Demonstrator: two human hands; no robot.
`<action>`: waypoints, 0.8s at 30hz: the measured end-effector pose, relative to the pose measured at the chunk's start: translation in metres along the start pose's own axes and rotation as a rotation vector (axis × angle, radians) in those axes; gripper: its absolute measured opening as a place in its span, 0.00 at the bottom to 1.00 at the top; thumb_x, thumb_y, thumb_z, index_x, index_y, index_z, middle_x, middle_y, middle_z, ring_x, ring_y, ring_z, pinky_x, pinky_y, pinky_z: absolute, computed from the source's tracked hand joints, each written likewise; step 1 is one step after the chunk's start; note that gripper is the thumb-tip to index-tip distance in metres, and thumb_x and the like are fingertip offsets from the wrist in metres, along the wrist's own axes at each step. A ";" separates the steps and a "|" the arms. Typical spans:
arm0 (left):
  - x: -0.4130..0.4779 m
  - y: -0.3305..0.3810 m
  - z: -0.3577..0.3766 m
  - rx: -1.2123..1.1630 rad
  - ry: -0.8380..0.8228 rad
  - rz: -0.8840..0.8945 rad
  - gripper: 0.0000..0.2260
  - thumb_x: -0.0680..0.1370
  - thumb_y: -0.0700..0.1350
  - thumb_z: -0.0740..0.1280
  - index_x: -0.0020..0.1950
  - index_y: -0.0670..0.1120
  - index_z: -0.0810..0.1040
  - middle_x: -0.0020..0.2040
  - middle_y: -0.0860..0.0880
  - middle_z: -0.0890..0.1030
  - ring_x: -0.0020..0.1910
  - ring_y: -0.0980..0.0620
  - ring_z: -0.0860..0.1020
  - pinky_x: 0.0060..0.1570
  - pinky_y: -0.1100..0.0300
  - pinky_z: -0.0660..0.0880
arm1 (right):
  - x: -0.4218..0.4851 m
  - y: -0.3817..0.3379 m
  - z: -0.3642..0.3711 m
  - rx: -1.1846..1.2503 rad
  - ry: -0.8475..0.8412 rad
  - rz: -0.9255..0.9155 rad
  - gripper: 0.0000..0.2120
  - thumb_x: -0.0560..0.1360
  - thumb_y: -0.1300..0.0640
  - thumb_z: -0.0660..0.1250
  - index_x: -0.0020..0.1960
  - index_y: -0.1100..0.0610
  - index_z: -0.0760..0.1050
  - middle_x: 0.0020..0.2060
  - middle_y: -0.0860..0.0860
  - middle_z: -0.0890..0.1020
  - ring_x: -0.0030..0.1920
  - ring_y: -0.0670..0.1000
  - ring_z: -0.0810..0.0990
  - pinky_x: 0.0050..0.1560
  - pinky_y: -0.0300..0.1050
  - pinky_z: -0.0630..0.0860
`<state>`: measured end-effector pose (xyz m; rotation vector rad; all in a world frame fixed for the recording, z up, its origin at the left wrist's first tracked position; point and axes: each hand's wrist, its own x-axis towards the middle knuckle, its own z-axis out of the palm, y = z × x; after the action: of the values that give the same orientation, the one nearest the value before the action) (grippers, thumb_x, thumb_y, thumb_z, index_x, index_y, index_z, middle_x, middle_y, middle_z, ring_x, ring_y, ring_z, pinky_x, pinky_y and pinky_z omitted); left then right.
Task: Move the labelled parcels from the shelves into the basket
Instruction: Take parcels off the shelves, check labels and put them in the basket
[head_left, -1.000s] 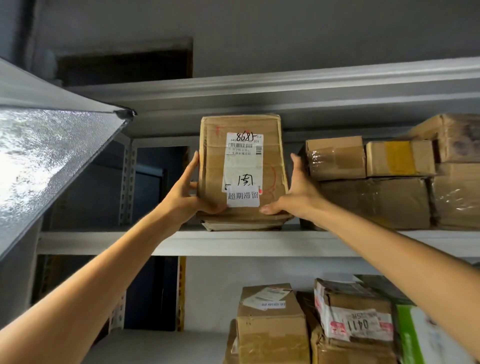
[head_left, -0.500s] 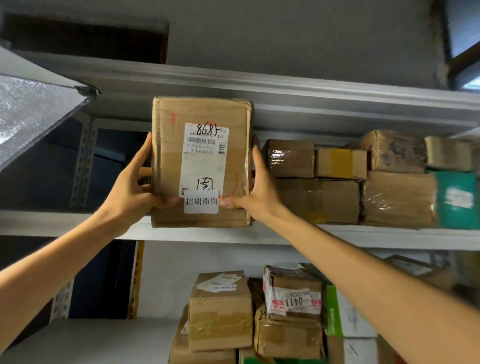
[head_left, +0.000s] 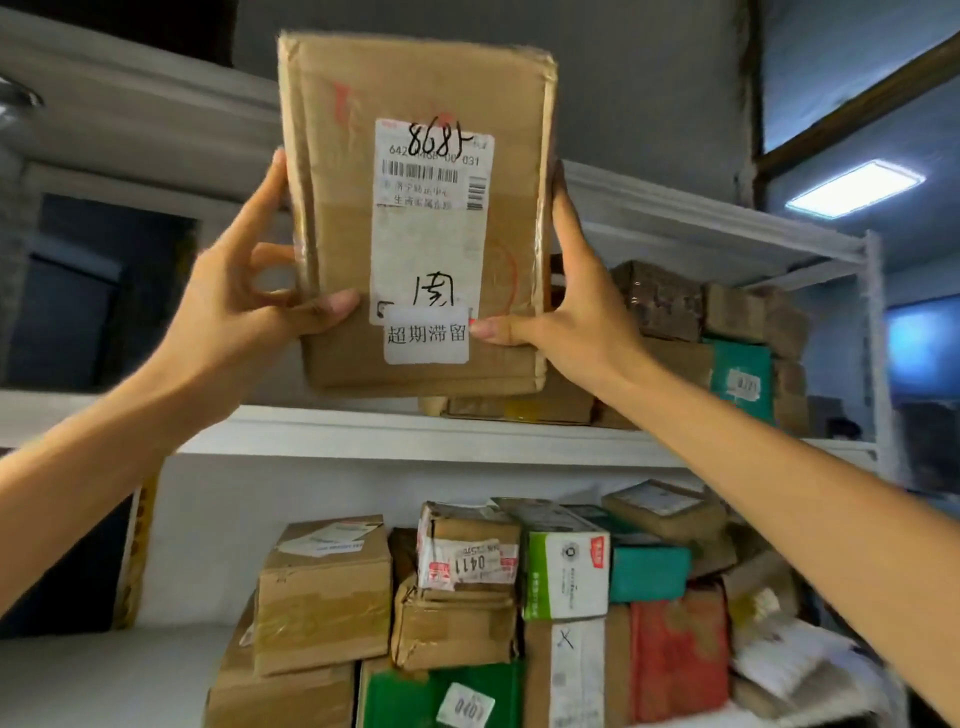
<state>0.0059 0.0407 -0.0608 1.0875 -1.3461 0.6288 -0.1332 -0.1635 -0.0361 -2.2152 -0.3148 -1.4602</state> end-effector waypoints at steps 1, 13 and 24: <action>0.002 -0.003 0.014 -0.030 -0.024 -0.005 0.46 0.68 0.40 0.76 0.78 0.58 0.53 0.67 0.51 0.73 0.60 0.52 0.77 0.51 0.55 0.80 | -0.004 0.003 -0.016 -0.043 0.004 0.018 0.57 0.65 0.59 0.79 0.79 0.45 0.43 0.75 0.42 0.62 0.65 0.35 0.61 0.48 0.16 0.61; -0.024 -0.024 0.267 -0.557 -0.298 -0.103 0.51 0.62 0.42 0.81 0.76 0.63 0.55 0.57 0.54 0.79 0.55 0.56 0.78 0.52 0.59 0.79 | -0.141 0.042 -0.201 -0.472 0.188 0.362 0.60 0.59 0.57 0.82 0.77 0.37 0.46 0.69 0.41 0.71 0.66 0.48 0.72 0.67 0.59 0.71; -0.108 0.052 0.509 -0.956 -0.623 -0.158 0.48 0.63 0.42 0.77 0.76 0.63 0.55 0.59 0.53 0.78 0.57 0.59 0.77 0.54 0.57 0.78 | -0.317 0.008 -0.351 -0.788 0.441 0.657 0.54 0.64 0.57 0.80 0.76 0.34 0.50 0.52 0.40 0.81 0.48 0.41 0.80 0.47 0.38 0.77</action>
<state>-0.2872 -0.3650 -0.2117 0.5736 -1.7707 -0.5143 -0.5419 -0.3252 -0.2121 -2.0738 1.1973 -1.7583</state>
